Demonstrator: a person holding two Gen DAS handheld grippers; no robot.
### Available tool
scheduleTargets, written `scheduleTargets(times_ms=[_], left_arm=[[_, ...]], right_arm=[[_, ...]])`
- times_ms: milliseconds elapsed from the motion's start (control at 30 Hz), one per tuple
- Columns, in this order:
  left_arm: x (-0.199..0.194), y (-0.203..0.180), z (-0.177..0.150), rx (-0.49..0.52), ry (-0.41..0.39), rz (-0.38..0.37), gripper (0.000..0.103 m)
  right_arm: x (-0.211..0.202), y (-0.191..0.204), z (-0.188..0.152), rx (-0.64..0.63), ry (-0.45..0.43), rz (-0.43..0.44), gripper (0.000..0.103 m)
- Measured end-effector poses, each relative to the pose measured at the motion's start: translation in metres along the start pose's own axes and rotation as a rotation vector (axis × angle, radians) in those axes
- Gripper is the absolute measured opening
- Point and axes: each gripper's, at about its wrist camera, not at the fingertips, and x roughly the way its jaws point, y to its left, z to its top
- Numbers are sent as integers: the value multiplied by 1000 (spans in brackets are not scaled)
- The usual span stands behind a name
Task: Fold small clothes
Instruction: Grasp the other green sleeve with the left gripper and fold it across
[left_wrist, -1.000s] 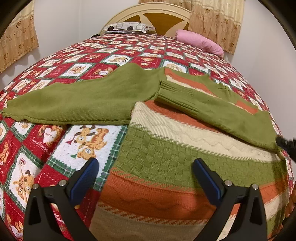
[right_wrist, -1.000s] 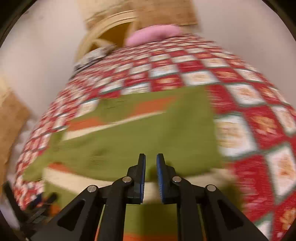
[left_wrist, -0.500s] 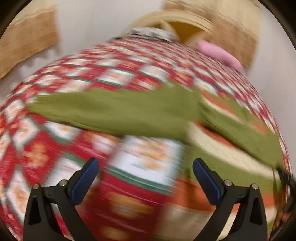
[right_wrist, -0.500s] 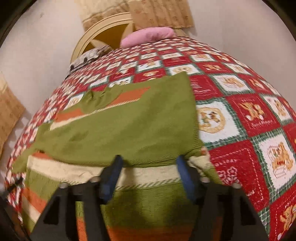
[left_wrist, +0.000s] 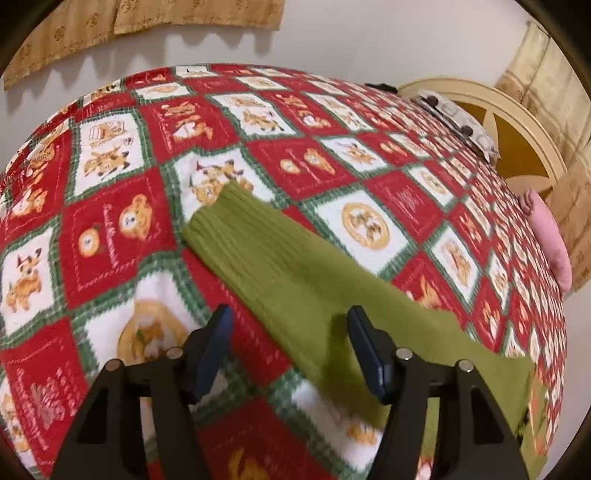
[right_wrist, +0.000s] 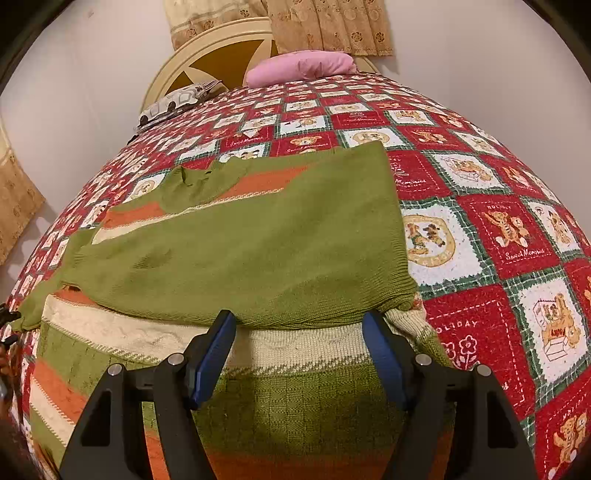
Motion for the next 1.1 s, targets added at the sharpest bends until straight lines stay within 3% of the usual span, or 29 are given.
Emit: scheduleTargets(times_ms=[100, 167, 200, 433, 600, 733, 867, 933, 1000, 1100], left_arm=[[3, -2, 2, -5, -31, 8, 51], [3, -8, 0, 11, -35, 22, 16], [4, -11, 1, 25, -29, 18, 13], [-10, -41, 11, 111, -85, 4, 9], [-75, -115, -7, 261, -191, -131, 8], [-130, -191, -63, 453, -263, -272, 8], [-157, -262, -154, 684, -265, -377, 8], [-158, -285, -186, 760, -262, -386, 8], [-154, -302, -217, 810, -209, -408, 8], [-144, -323, -256, 889, -174, -387, 8]], right_arm=[[0, 0, 0, -1, 1, -2, 72], [0, 0, 0, -2, 2, -3, 72], [1, -1, 0, -3, 2, -4, 72], [1, 0, 0, 0, 1, -2, 72], [1, -1, 0, 3, 0, 3, 72], [0, -3, 1, 9, -4, 10, 72], [-1, -5, 1, 15, -8, 18, 72], [-1, -6, 0, 21, -10, 25, 72], [-1, -7, 0, 26, -13, 31, 72], [-2, -9, 0, 39, -17, 47, 72]])
